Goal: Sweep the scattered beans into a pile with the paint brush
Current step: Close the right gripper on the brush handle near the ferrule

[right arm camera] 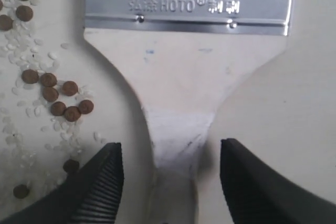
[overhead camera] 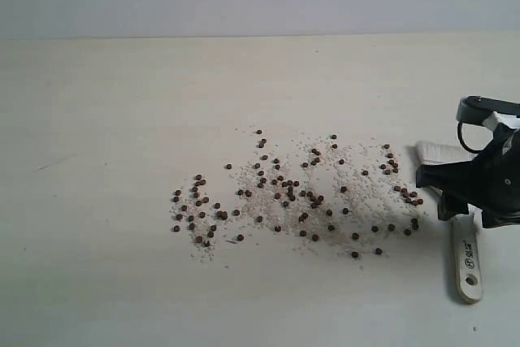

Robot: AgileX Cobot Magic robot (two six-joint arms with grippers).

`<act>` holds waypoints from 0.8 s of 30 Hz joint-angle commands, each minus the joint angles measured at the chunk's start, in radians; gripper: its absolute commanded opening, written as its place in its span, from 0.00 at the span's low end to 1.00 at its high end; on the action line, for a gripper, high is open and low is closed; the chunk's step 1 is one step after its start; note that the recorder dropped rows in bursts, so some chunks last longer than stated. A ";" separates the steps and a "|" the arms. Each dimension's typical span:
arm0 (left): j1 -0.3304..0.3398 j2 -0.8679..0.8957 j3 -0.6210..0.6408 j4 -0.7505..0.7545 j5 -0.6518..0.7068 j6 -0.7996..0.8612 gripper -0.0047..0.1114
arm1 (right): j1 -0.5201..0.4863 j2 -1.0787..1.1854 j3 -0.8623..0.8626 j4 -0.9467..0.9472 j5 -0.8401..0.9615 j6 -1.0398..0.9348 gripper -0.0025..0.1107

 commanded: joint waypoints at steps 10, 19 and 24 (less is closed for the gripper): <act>0.001 0.004 0.003 -0.008 0.000 0.001 0.04 | 0.001 0.059 0.003 -0.041 -0.031 0.001 0.50; 0.001 0.004 0.003 -0.008 0.000 0.001 0.04 | 0.001 0.064 0.003 -0.082 -0.040 0.020 0.47; 0.001 0.004 0.003 -0.008 0.000 0.001 0.04 | 0.001 0.066 -0.020 -0.101 0.025 0.020 0.47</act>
